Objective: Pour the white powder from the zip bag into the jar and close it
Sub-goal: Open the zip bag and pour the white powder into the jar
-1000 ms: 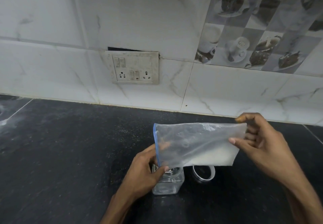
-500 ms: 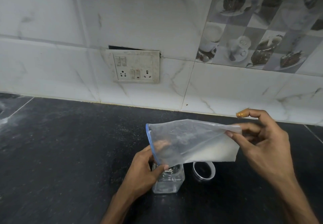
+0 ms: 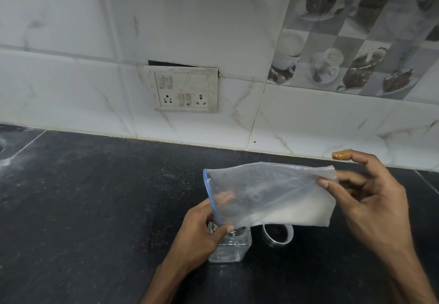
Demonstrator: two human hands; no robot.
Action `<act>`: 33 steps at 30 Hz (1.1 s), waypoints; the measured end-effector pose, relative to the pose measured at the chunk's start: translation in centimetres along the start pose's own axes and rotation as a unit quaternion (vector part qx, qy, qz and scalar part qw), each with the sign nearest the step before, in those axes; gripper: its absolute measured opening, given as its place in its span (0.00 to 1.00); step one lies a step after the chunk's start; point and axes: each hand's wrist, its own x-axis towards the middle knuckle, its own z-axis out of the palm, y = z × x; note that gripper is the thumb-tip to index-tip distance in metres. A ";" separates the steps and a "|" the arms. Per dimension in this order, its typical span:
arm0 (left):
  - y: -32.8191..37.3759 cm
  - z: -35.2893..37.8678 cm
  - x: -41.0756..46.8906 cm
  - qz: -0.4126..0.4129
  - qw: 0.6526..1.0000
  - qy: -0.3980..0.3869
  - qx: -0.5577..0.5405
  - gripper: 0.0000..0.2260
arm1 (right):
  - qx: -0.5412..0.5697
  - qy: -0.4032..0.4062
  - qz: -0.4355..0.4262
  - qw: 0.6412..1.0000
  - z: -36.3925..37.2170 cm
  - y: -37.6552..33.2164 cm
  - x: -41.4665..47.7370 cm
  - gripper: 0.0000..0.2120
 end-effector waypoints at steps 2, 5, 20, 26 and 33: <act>0.0 0.0 0.0 -0.002 1.000 -0.002 0.005 0.30 | 0.003 -0.010 0.001 1.000 0.1 -0.1 -0.2 0.22; -0.1 -0.1 0.0 0.006 1.000 -0.002 0.012 0.29 | 0.019 0.002 0.006 1.000 0.1 0.1 -0.3 0.20; -0.1 -0.4 -0.2 0.017 0.997 -0.007 0.073 0.27 | -0.047 -0.055 -0.019 0.997 -0.2 0.8 -0.1 0.16; -0.4 -0.3 -0.1 0.009 0.997 -0.012 0.072 0.26 | -0.105 -0.076 -0.013 0.991 -1.1 0.8 0.0 0.17; -0.6 -0.3 -0.2 0.000 0.998 -0.017 0.059 0.21 | -0.134 -0.125 -0.009 0.983 -1.1 0.4 -0.2 0.05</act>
